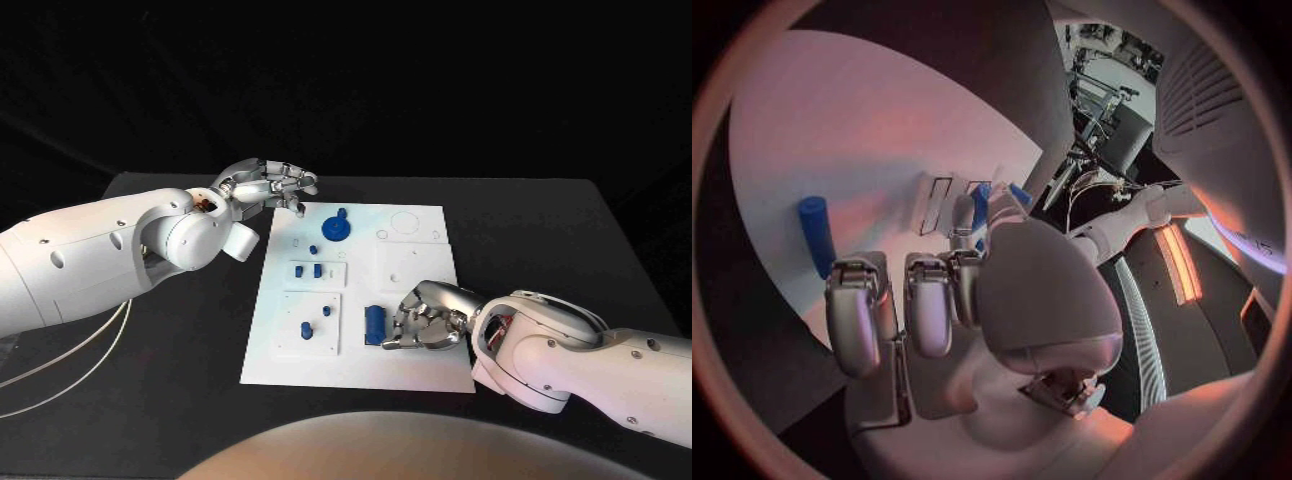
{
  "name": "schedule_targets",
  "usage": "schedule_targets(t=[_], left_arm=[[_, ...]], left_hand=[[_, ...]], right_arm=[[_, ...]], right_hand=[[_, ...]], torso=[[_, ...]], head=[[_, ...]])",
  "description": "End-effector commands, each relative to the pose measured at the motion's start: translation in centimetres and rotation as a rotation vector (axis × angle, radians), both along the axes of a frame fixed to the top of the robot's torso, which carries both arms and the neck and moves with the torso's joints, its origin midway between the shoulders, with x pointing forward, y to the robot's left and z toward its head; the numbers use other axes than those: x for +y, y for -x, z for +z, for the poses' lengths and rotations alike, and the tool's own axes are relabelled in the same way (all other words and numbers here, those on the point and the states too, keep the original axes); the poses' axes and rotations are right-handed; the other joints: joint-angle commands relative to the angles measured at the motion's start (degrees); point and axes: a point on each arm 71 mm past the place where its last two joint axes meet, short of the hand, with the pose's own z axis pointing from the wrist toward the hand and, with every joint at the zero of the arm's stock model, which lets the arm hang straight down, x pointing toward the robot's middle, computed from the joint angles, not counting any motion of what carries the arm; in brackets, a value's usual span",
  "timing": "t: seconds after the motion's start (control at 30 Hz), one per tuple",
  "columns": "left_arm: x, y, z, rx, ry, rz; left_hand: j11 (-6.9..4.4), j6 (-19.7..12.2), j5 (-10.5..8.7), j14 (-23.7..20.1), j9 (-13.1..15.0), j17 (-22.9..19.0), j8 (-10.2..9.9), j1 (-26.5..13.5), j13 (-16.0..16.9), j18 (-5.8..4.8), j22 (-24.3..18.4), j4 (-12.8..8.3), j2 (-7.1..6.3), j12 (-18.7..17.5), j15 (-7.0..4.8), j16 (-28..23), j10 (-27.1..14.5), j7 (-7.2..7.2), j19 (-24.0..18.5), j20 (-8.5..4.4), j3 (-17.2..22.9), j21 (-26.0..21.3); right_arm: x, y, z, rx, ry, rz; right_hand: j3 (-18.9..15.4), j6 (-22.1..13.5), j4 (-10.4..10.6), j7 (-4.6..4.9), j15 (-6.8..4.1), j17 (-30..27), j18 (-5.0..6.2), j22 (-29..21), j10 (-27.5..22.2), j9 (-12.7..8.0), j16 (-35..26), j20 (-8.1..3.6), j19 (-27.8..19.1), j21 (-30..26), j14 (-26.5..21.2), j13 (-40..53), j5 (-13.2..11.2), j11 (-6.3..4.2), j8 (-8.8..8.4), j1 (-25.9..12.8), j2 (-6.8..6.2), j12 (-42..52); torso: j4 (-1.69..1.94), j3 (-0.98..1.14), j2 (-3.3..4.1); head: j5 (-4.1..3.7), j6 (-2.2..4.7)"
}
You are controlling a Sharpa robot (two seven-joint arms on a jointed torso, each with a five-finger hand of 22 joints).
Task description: Assemble the parts on the task board
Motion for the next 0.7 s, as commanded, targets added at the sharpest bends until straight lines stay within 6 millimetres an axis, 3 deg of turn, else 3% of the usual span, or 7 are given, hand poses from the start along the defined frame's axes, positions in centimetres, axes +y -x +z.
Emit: schedule_targets(t=[0.03, 0.2, 0.27, 0.37, 0.7], left_arm=[[-0.16, 0.04, 0.09, -0.001, 0.011, -0.013], [-0.19, 0.04, 0.09, -0.001, 0.012, -0.014], [-0.20, 0.05, 0.09, 0.000, 0.012, -0.015], [-0.19, 0.05, 0.09, 0.000, 0.011, -0.015], [-0.19, 0.07, 0.09, 0.001, 0.011, -0.015]], left_hand=[[-0.10, -0.40, 0.28, -0.49, -0.07, 0.06, 0.27, -0.22, -0.08, 0.64, -0.08, 0.19, 0.12, 0.20, 0.08, -0.16, -0.50, 1.11, -0.21, 0.34, -0.02, -0.25], [-0.10, -0.40, 0.28, -0.49, -0.07, 0.06, 0.27, -0.22, -0.08, 0.64, -0.08, 0.19, 0.12, 0.20, 0.08, -0.16, -0.50, 1.11, -0.21, 0.34, -0.02, -0.25], [-0.10, -0.40, 0.28, -0.49, -0.07, 0.06, 0.27, -0.22, -0.08, 0.64, -0.08, 0.19, 0.12, 0.20, 0.08, -0.16, -0.50, 1.11, -0.21, 0.34, -0.02, -0.25], [-0.10, -0.40, 0.28, -0.49, -0.07, 0.06, 0.27, -0.22, -0.08, 0.64, -0.08, 0.19, 0.12, 0.20, 0.08, -0.16, -0.50, 1.11, -0.21, 0.34, -0.02, -0.25], [-0.10, -0.40, 0.28, -0.49, -0.07, 0.06, 0.27, -0.22, -0.08, 0.64, -0.08, 0.19, 0.12, 0.20, 0.08, -0.16, -0.50, 1.11, -0.21, 0.34, -0.02, -0.25]], right_arm=[[0.25, -0.02, 0.60, -0.034, -0.065, -0.011], [0.38, -0.31, 0.78, -0.048, -0.075, -0.031], [0.42, -0.40, 0.74, -0.049, -0.069, -0.033], [0.58, -0.55, 0.62, -0.047, -0.060, -0.032], [1.03, -0.80, 0.22, -0.032, -0.035, -0.015]], right_hand=[[-0.24, 0.47, 0.04, -0.05, -0.29, 14.24, -0.38, 15.07, 2.50, 0.26, 0.35, -0.22, 6.09, 0.25, 5.79, 9.37, -0.14, -0.20, 0.41, -1.18, 0.26, 0.26], [-0.02, 0.45, -0.02, -0.12, -0.31, 14.17, -0.38, 15.07, 2.48, 0.58, 0.32, -0.23, 6.09, 0.25, 5.77, 9.33, 0.19, -0.24, 0.46, -1.83, 1.11, 0.19], [0.35, 0.31, -0.16, -0.27, -0.40, 14.15, -0.38, 15.07, 2.47, 0.92, 0.31, -0.29, 6.09, 0.25, 5.77, 9.32, 1.78, -0.36, 0.45, -1.53, 1.51, 0.15], [0.52, 0.33, -0.16, -0.32, -0.43, 14.15, -0.38, 15.07, 2.50, 1.05, 0.31, -0.32, 6.09, 0.25, 5.77, 9.37, 2.20, -0.41, 0.47, -1.41, 1.72, 0.19], [0.77, 0.29, -0.40, -0.45, -0.52, 14.23, -0.38, 15.07, 2.50, 1.29, 0.34, -0.38, 6.09, 0.25, 5.79, 9.36, 2.42, -0.52, 0.48, -0.63, 1.50, 0.17]], torso=[[-0.02, -0.01, 0.03], [0.09, -0.01, 0.00], [0.12, 0.00, 0.03], [0.07, -0.02, 0.04], [0.05, -0.05, 0.08]], head=[[-0.07, 0.00], [-0.14, 0.00], [-0.12, 0.00], [-0.06, 0.00], [0.06, 0.00]])
